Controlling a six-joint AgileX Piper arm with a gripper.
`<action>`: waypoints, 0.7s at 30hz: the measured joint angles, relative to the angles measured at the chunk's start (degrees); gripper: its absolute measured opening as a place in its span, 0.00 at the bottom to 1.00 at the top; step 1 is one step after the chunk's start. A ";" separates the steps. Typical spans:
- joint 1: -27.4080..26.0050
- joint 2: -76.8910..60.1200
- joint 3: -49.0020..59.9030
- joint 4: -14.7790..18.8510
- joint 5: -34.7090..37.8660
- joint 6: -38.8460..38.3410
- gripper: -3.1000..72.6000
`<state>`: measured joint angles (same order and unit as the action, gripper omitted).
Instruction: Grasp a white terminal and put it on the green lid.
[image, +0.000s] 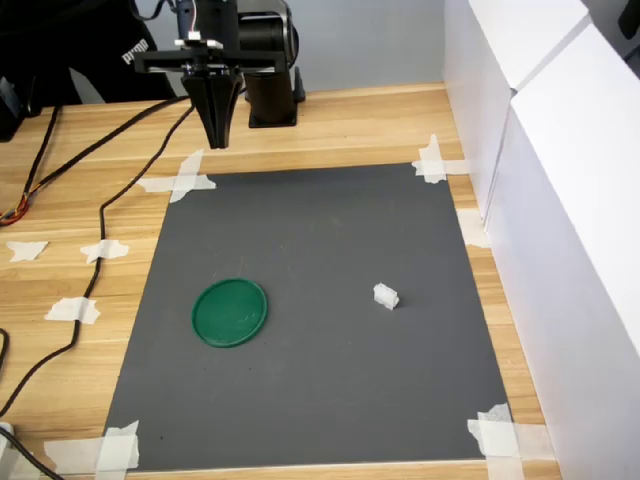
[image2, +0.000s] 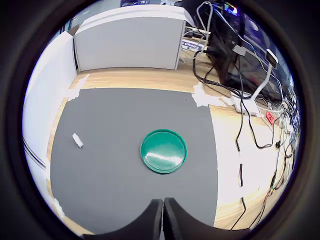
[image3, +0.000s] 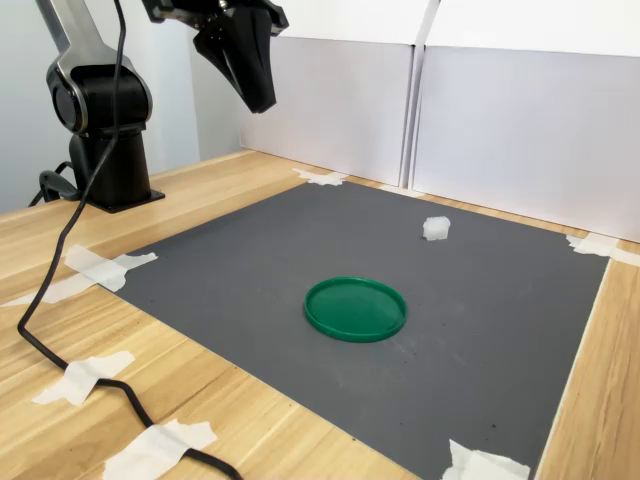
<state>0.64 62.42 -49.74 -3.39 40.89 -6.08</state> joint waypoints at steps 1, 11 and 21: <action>0.00 1.36 -1.79 0.72 1.40 -2.00 0.02; 1.77 9.62 -15.45 14.54 14.12 -28.71 0.02; 14.52 15.37 -19.56 13.74 18.21 -34.33 0.02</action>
<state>15.17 77.79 -69.31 10.34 59.11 -40.42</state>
